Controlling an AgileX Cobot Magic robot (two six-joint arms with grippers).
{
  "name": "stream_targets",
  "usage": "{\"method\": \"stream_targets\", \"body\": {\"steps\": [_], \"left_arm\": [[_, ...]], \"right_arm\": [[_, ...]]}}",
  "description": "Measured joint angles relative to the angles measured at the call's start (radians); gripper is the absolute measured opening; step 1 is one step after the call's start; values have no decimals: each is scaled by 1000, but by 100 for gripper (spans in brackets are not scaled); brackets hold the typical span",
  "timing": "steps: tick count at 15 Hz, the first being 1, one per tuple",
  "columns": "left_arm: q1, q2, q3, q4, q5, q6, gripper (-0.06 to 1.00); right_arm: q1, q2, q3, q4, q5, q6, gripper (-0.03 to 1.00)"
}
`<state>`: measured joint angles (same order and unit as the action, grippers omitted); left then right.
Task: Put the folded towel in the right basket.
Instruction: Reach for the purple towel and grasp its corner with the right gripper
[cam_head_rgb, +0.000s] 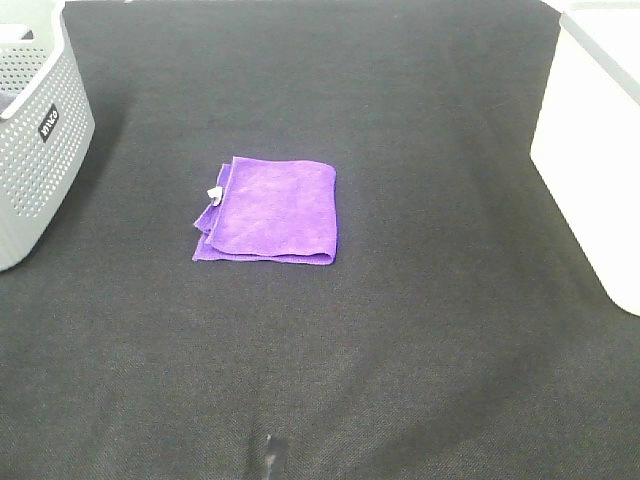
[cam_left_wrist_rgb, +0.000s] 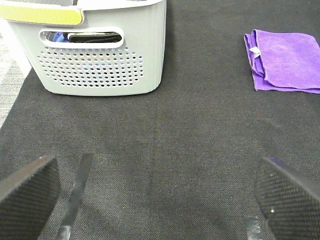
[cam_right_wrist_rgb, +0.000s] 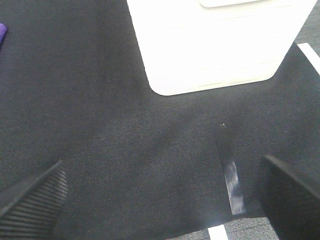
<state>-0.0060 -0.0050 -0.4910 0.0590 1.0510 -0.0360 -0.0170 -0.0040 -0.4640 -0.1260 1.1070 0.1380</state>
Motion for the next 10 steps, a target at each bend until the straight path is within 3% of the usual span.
{"method": "stream_targets", "body": {"steps": [10], "left_arm": [[0, 0, 0, 0, 0, 0, 99]], "right_arm": [[0, 0, 0, 0, 0, 0, 98]]}}
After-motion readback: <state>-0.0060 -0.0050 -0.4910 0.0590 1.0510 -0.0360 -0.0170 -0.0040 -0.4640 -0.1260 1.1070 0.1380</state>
